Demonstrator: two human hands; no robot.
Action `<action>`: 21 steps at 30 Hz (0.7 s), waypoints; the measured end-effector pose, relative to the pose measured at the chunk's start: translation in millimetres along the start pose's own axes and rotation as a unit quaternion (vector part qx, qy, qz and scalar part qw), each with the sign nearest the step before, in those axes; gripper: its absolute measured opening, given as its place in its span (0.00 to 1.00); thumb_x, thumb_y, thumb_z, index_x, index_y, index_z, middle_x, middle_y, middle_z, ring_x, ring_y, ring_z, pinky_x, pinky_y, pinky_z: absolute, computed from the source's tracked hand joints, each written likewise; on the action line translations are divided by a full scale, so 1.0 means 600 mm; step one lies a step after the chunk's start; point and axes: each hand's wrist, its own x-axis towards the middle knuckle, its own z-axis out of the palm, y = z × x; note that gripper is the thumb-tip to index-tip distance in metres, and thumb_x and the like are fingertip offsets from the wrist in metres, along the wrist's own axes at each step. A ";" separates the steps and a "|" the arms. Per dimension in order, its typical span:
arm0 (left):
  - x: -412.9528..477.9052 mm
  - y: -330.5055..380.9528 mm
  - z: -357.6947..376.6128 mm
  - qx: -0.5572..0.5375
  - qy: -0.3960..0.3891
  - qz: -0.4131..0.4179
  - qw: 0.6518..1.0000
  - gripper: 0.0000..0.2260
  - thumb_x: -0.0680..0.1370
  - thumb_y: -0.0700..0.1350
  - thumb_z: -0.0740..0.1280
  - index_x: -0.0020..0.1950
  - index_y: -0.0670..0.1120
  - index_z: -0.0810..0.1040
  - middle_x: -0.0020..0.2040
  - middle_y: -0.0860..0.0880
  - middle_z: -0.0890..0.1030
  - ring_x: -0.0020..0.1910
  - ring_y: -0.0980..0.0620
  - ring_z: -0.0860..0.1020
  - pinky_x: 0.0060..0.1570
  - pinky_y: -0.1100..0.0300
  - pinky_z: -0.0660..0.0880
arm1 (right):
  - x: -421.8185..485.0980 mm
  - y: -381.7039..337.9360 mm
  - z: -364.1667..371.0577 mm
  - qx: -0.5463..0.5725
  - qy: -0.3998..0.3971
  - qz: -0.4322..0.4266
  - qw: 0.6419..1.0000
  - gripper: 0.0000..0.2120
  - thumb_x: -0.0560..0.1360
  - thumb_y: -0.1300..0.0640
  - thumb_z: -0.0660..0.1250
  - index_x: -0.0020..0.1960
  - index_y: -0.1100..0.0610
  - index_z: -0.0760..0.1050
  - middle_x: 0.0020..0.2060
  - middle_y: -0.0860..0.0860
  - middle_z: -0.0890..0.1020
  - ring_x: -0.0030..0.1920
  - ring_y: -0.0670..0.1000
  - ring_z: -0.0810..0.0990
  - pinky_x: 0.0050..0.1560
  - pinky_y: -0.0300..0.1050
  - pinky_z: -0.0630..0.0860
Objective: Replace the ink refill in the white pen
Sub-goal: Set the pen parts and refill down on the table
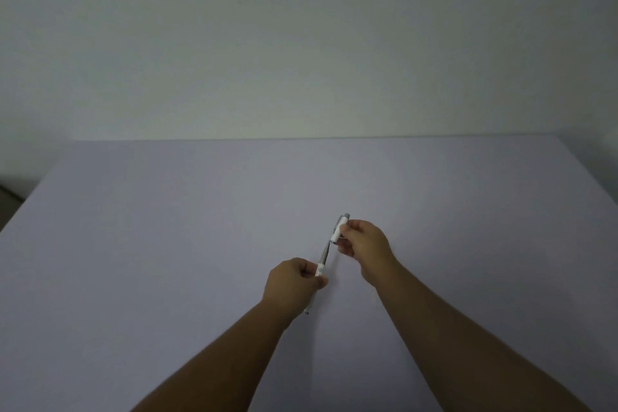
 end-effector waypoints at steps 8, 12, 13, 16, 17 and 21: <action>0.000 0.017 0.016 0.002 -0.002 0.011 1.000 0.05 0.69 0.46 0.74 0.37 0.53 0.79 0.36 0.53 0.80 0.36 0.54 0.76 0.37 0.61 0.74 | -0.020 -0.019 -0.015 0.012 -0.064 -0.017 0.998 0.06 0.77 0.62 0.63 0.42 0.57 0.77 0.37 0.53 0.82 0.35 0.48 0.80 0.36 0.39 0.77; -0.002 0.021 0.019 -0.009 -0.001 0.014 1.000 0.04 0.70 0.46 0.73 0.38 0.51 0.79 0.35 0.52 0.78 0.34 0.53 0.75 0.36 0.60 0.73 | -0.028 -0.010 -0.021 -0.019 -0.094 -0.031 0.995 0.04 0.75 0.61 0.65 0.44 0.60 0.78 0.37 0.54 0.83 0.35 0.49 0.80 0.37 0.40 0.78; -0.003 0.021 0.019 -0.013 0.000 0.014 1.000 0.04 0.70 0.46 0.73 0.38 0.50 0.79 0.35 0.52 0.78 0.34 0.53 0.75 0.35 0.60 0.72 | -0.030 -0.008 -0.021 -0.025 -0.100 -0.034 0.994 0.04 0.75 0.61 0.65 0.45 0.61 0.78 0.37 0.55 0.83 0.35 0.49 0.80 0.37 0.40 0.78; -0.004 0.024 0.021 -0.023 0.002 0.014 1.000 0.03 0.70 0.45 0.73 0.39 0.48 0.79 0.35 0.51 0.78 0.34 0.53 0.75 0.35 0.60 0.72 | -0.036 -0.006 -0.021 -0.028 -0.115 -0.039 0.992 0.05 0.76 0.61 0.64 0.46 0.62 0.78 0.37 0.54 0.82 0.35 0.49 0.79 0.39 0.41 0.78; -0.004 0.026 0.022 -0.028 0.000 0.013 1.000 0.03 0.71 0.45 0.72 0.39 0.48 0.80 0.35 0.51 0.79 0.34 0.53 0.75 0.36 0.60 0.73 | -0.036 -0.006 -0.022 -0.033 -0.119 -0.040 0.991 0.06 0.76 0.61 0.63 0.47 0.63 0.78 0.37 0.55 0.82 0.35 0.50 0.79 0.40 0.41 0.78; -0.003 0.029 0.027 -0.048 -0.007 0.006 0.999 0.04 0.71 0.44 0.72 0.37 0.49 0.79 0.34 0.51 0.79 0.34 0.52 0.75 0.37 0.58 0.73 | -0.036 -0.006 -0.026 -0.042 -0.134 -0.040 0.989 0.07 0.77 0.62 0.62 0.48 0.64 0.77 0.39 0.56 0.81 0.36 0.50 0.78 0.41 0.41 0.78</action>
